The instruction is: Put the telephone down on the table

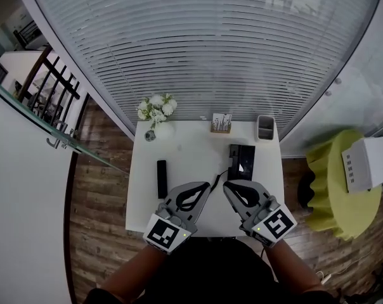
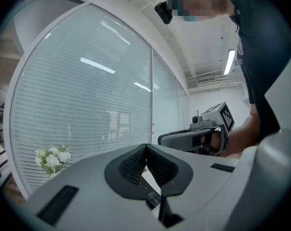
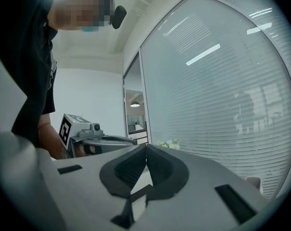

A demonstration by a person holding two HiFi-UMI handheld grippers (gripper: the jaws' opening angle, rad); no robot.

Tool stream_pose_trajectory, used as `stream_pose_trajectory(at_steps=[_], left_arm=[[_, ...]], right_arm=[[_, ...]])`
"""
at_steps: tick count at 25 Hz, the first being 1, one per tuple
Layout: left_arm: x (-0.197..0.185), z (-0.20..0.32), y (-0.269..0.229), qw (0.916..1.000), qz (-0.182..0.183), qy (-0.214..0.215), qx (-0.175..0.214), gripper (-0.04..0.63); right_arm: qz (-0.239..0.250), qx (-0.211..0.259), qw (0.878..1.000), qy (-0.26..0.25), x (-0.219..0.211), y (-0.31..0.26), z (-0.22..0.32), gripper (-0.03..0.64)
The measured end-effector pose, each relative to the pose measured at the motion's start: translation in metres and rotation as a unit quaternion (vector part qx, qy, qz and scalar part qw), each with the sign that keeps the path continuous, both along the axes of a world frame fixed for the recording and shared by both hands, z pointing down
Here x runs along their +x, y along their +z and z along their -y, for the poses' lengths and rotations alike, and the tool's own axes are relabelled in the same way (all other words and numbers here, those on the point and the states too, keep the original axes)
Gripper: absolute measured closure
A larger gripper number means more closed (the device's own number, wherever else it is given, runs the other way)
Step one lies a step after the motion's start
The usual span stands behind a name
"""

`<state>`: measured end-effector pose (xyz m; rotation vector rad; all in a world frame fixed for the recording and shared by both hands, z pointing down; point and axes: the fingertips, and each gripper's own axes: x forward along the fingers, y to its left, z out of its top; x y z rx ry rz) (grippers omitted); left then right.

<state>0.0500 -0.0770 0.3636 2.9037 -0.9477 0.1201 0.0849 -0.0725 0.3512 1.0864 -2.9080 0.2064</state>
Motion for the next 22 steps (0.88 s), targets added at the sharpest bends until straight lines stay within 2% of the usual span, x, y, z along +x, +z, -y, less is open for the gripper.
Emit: stream_pose_trajectory(at_steps=[10,14,19,22], left_arm=[[0.001,0.009,0.0,0.9999,0.01,-0.009,0.009,0.588],[0.004,0.01,0.0,0.9999,0.0,-0.011,0.006,0.588],[0.007,0.009,0.0,0.9996,0.023,0.001,0.015,0.586],[0.009,0.009,0.001,0.9998,0.019,0.001,0.011,0.588]], right_arm=[[-0.007,0.006,1.0,0.015,0.008,0.001,0.007,0.594],[-0.011,0.004,1.0,0.018,0.009,0.003,0.007,0.594],[-0.009,0.0,1.0,0.019,0.009,0.004,0.008,0.594],[-0.009,0.0,1.0,0.019,0.01,0.005,0.008,0.594]])
